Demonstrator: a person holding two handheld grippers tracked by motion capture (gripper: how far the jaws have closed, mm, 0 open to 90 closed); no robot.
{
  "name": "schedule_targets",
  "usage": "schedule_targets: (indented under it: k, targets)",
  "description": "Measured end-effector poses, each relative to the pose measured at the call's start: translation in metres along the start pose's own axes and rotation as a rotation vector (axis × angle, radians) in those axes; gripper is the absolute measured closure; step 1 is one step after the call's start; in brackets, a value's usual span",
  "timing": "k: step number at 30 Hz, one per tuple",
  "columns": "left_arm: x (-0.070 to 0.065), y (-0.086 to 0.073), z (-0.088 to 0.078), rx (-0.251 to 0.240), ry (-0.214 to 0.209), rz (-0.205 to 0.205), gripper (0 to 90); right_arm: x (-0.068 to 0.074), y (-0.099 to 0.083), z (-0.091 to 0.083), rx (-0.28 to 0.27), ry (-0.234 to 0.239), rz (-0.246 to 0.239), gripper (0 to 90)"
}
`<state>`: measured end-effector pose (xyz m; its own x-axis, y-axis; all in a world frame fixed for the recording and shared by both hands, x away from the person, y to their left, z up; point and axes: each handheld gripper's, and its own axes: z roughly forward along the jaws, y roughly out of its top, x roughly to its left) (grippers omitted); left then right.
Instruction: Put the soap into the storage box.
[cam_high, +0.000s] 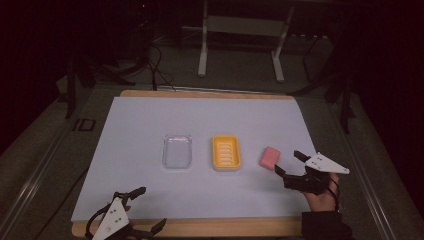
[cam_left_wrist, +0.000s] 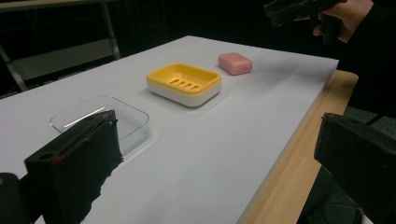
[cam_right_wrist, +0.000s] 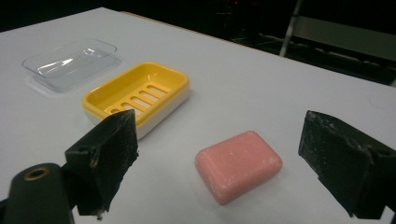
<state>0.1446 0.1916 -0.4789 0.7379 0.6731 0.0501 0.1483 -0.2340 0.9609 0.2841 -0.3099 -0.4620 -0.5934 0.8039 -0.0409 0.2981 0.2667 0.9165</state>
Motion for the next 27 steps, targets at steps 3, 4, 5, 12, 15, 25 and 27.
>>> schedule_targets:
  k: [3,4,5,12,15,25,27]
  targets:
    - [0.0,0.0,0.001,0.002,-0.001,0.003,0.8,0.001,0.001,0.003,0.003,0.023,-0.014,11.5]
    - [0.0,0.0,0.001,0.002,-0.001,0.003,0.8,0.001,0.001,0.003,0.003,0.023,-0.014,11.5]
    - [0.0,0.0,0.001,0.002,-0.001,0.003,0.8,0.002,0.001,0.004,0.005,0.031,-0.021,11.7]
    - [0.0,-0.001,0.001,0.006,0.002,0.006,0.8,0.009,0.0,0.021,0.066,0.099,-0.108,13.3]
    - [0.0,-0.001,0.001,0.011,0.004,0.009,0.8,0.01,0.001,0.026,0.081,0.076,-0.13,13.5]
    - [-0.001,-0.001,0.001,0.014,0.011,0.013,0.8,-0.005,0.001,0.034,0.206,-0.148,0.06,13.9]
    - [-0.001,-0.001,0.001,0.015,0.012,0.016,0.8,-0.008,0.001,0.033,0.223,-0.185,0.1,13.9]
